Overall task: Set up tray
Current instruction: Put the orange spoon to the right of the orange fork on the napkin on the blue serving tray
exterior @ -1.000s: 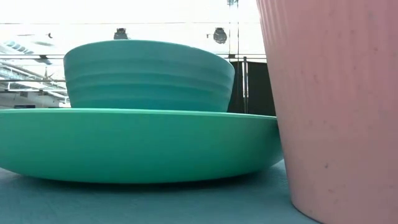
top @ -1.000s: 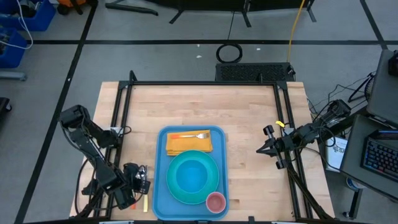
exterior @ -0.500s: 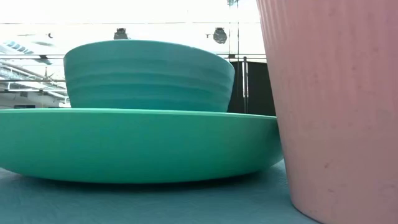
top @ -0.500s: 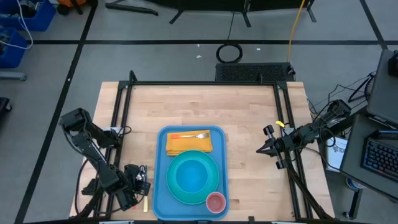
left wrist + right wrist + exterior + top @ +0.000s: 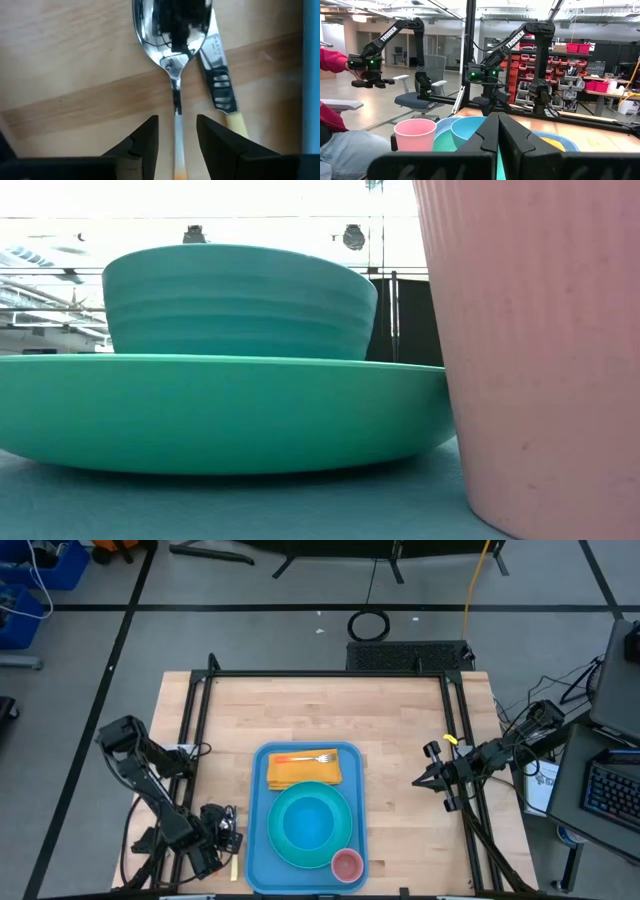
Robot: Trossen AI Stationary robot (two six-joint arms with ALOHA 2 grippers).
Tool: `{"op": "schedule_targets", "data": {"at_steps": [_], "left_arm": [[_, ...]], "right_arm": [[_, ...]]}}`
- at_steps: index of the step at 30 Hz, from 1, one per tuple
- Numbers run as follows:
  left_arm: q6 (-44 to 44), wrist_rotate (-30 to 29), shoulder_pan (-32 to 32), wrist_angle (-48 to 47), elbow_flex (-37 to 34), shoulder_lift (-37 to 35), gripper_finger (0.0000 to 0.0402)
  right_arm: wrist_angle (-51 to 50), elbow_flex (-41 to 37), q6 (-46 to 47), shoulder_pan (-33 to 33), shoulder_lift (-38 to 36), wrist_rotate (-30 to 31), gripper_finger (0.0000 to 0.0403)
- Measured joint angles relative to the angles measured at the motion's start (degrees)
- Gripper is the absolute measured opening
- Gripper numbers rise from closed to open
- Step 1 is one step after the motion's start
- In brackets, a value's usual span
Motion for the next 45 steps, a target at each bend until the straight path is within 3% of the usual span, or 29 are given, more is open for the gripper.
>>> {"op": "schedule_targets", "data": {"at_steps": [14, 23, 39, 45], "left_arm": [[1.04, 0.76, 0.17, 1.44, 0.20, 2.88, 0.0130], [3.23, 1.22, 0.15, 0.90, 0.07, 2.94, 0.0014], [4.90, -0.47, 0.13, -1.83, 1.74, 3.18, 0.0010], [6.40, -6.64, 0.43, -9.17, 5.99, 3.35, 0.0009]], "right_arm": [[0.00, 0.00, 0.00, 0.00, 0.01, 0.00, 0.0000], [-0.01, 0.00, 0.02, 0.00, 0.01, 0.00, 0.0000], [-0.01, 0.00, 0.01, 0.00, 0.01, 0.00, 0.0000], [-0.01, 0.00, 0.02, 0.00, 0.00, 0.00, 0.0000]]}}
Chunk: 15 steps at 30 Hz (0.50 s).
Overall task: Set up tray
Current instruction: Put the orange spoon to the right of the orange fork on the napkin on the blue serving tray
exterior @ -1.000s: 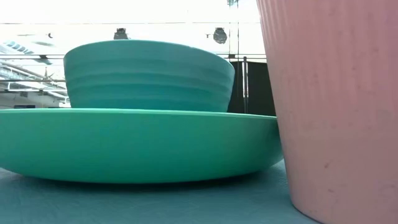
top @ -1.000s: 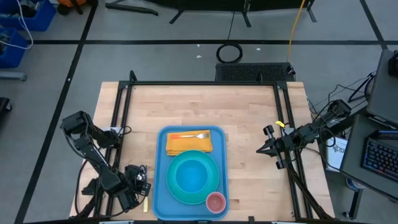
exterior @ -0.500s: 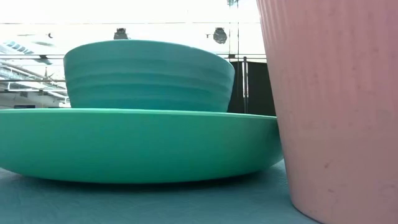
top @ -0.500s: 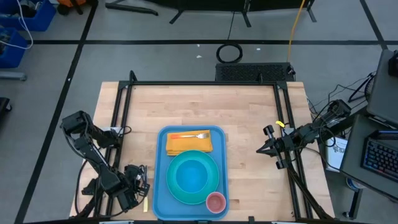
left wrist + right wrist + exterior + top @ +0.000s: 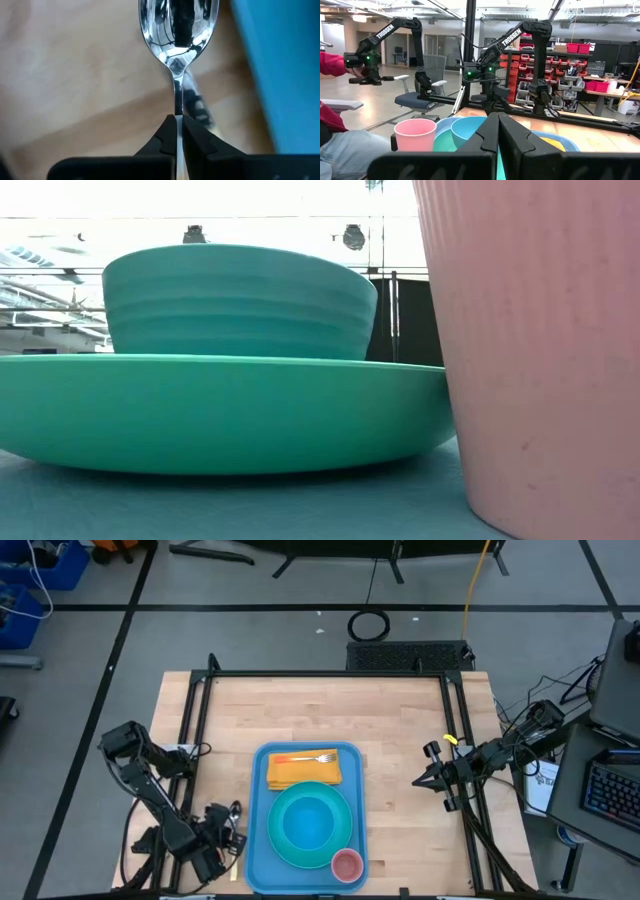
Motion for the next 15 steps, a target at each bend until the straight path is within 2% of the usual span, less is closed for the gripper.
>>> {"op": "schedule_targets", "data": {"at_steps": [10, 15], "left_arm": [[3.81, 1.26, 1.59, -6.37, 4.27, -0.09, 0.0009], [8.61, -1.75, 4.08, -6.98, 5.42, -0.11, 0.0009]], "right_arm": [[0.00, 0.00, -0.01, 0.00, 0.02, 0.00, 0.0000], [-0.01, 0.00, 0.00, 0.00, 0.01, 0.00, 0.0000]]}}
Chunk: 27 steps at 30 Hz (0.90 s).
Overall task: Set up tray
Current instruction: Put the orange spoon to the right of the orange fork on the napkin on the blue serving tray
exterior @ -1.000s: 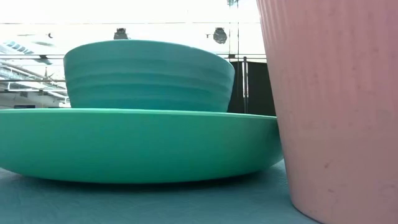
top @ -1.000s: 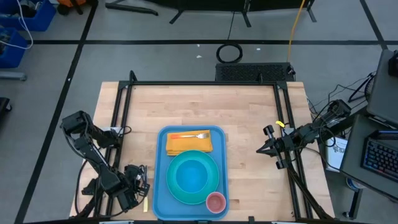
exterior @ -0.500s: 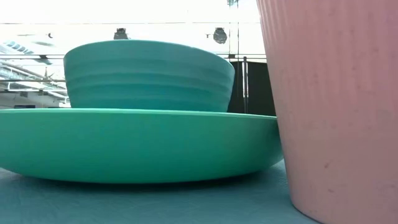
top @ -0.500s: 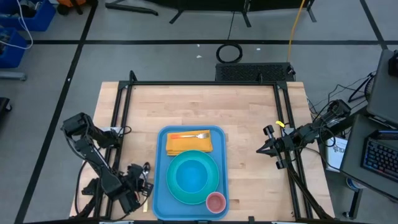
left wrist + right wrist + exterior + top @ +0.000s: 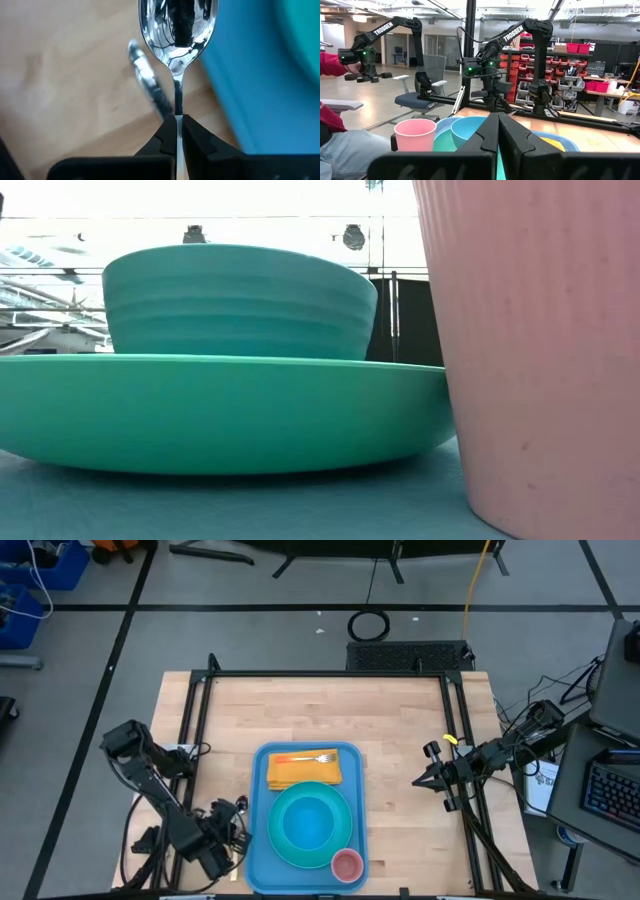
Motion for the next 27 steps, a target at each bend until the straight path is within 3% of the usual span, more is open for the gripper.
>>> {"op": "schedule_targets", "data": {"at_steps": [12, 27], "left_arm": [[15.76, -6.58, 8.39, -18.25, 7.87, -0.11, 0.0009], [52.79, -17.84, 25.80, -16.60, 8.70, -2.02, 0.0009]], "right_arm": [[-0.01, 0.00, -0.01, 0.00, 0.01, 0.00, 0.0000], [0.01, 0.00, -0.02, 0.00, 0.01, 0.00, 0.0000]]}}
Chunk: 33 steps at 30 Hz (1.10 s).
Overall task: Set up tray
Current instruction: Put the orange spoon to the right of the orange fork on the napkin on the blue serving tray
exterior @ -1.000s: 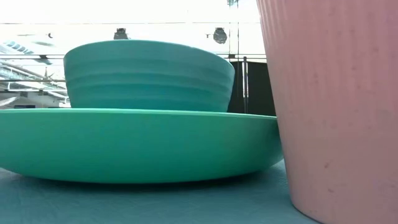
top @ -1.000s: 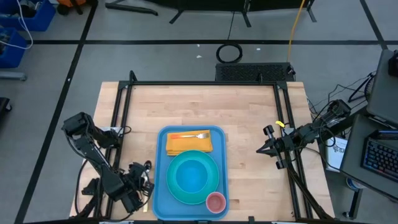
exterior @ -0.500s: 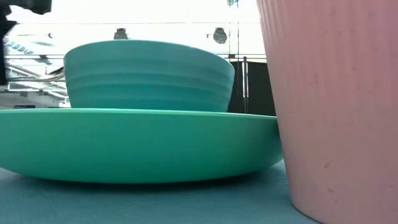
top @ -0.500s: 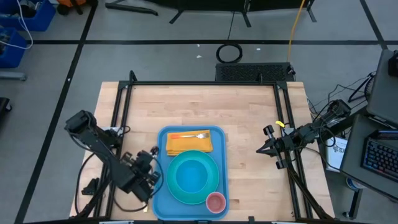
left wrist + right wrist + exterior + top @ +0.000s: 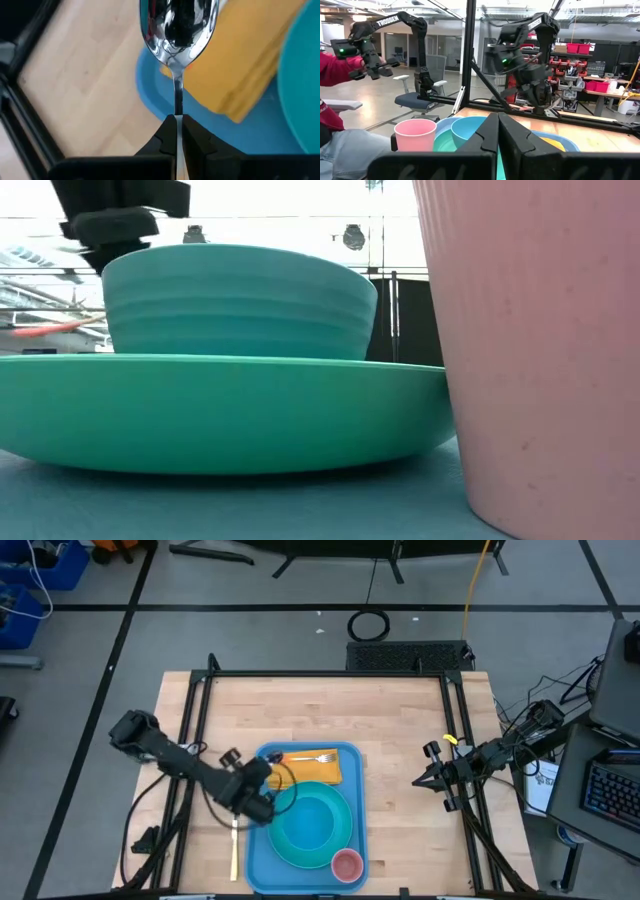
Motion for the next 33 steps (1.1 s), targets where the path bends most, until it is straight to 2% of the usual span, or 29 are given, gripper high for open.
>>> {"op": "schedule_targets", "data": {"at_steps": [6, 12, 16, 23, 26, 30, 33], "left_arm": [[18.71, 0.05, 7.31, 4.56, 0.05, -4.29, 0.0009], [42.12, 1.80, 13.10, 13.71, 0.08, -9.80, 0.0009], [51.80, 3.36, 16.04, 19.75, 0.07, -11.80, 0.0009], [66.28, 15.02, 22.03, 24.01, 0.04, -12.17, 0.0009], [68.87, 19.76, 25.55, 24.79, 0.04, -12.20, 0.0009], [72.95, 28.84, 30.05, 26.25, 0.02, -12.19, 0.0009], [76.28, 31.09, 32.64, 28.65, 0.02, -12.12, 0.0009]], "right_arm": [[0.00, 0.00, 0.01, 0.00, 0.00, 0.00, 0.0000], [-0.03, 0.00, 0.02, 0.00, 0.15, 0.00, 0.0000], [-0.07, 0.00, 0.00, 0.00, 0.35, 0.00, 0.0000], [-0.03, 0.00, 0.02, 0.01, 0.71, -0.01, 0.0000], [0.06, 0.01, 0.02, 0.00, 0.70, 0.00, 0.0000], [0.02, 0.00, 0.00, 0.00, 0.72, 0.00, 0.0000], [0.00, 0.01, 0.01, 0.00, 0.72, 0.00, 0.0000]]}}
